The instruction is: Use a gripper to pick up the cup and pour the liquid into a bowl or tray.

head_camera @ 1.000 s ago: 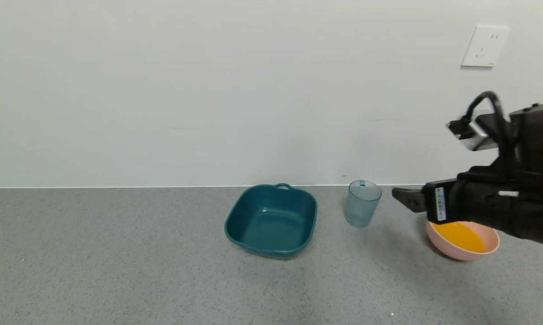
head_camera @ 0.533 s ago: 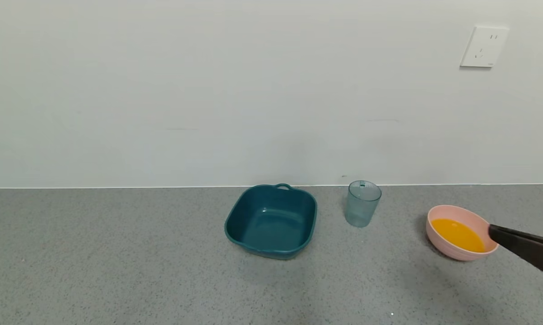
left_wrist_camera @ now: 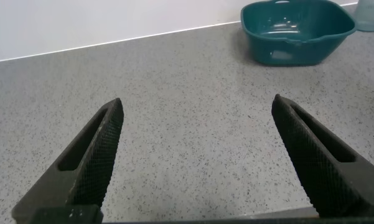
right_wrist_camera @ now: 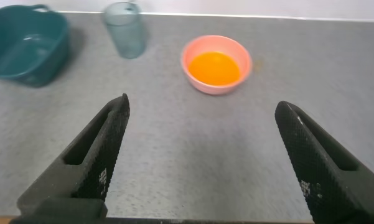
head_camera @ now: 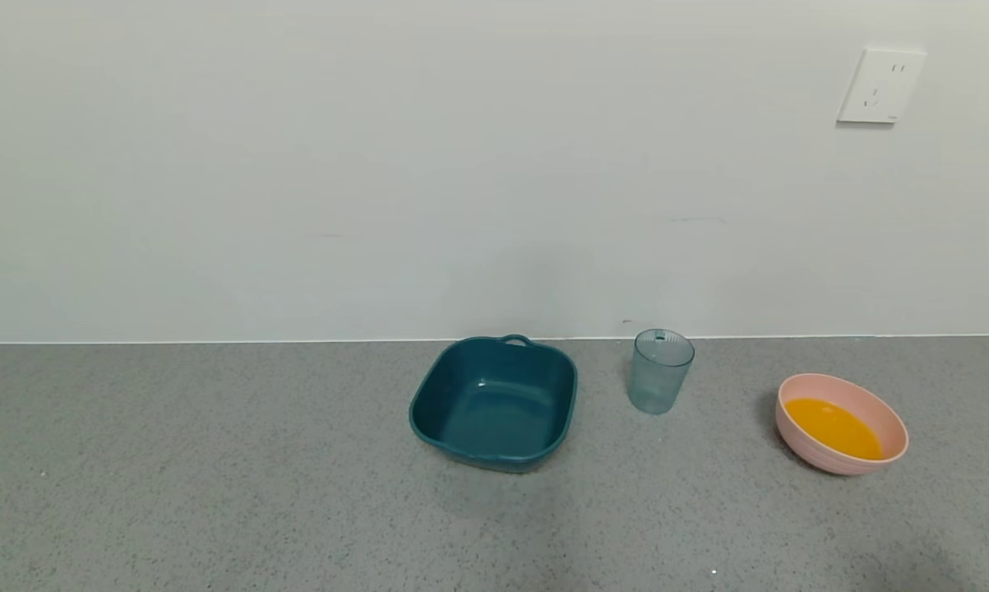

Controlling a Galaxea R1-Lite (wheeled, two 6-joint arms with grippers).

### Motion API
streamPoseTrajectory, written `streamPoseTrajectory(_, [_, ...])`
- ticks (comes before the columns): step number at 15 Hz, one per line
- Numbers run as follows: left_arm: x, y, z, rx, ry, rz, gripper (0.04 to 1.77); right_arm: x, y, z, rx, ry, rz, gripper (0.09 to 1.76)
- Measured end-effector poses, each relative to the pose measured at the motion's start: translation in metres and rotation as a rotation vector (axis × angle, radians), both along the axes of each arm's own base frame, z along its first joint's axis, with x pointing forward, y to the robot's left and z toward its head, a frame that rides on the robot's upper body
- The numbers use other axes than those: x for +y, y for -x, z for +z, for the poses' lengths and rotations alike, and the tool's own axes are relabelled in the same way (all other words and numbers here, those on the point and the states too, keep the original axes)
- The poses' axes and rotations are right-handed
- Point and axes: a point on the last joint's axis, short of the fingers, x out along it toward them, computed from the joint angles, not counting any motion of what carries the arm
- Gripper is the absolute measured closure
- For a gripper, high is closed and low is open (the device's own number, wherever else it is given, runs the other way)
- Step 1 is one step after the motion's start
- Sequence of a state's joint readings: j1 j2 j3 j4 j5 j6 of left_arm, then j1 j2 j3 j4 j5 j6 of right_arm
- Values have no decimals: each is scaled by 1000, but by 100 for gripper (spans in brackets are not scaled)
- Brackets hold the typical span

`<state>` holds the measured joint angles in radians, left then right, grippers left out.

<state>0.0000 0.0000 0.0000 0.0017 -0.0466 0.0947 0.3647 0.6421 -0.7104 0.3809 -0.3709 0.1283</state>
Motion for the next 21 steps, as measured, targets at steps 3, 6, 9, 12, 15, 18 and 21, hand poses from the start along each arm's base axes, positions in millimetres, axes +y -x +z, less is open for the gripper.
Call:
streamPoseTrajectory(3, [0, 0, 0, 0, 0, 0, 9, -9, 21, -6, -38, -10, -139, 15])
streamPoseTrajectory(6, [0, 0, 0, 0, 0, 0, 9, -10, 35, -8, -86, -19, -274, 15])
streamPoseTrajectory(9, [0, 0, 0, 0, 0, 0, 9, -10, 47, -17, -117, -22, -335, 15])
streamPoseTrajectory(12, [0, 0, 0, 0, 0, 0, 9, -9, 56, -29, -138, -22, -361, 15])
streamPoseTrajectory(15, [0, 0, 0, 0, 0, 0, 9, -9, 66, -52, -154, 0, -339, 15])
streamPoseTrajectory(18, [0, 0, 0, 0, 0, 0, 9, -7, 76, -80, -188, 0, -269, 15])
streamPoseTrajectory(21, [0, 0, 0, 0, 0, 0, 9, -6, 77, -101, -296, 29, -180, 15])
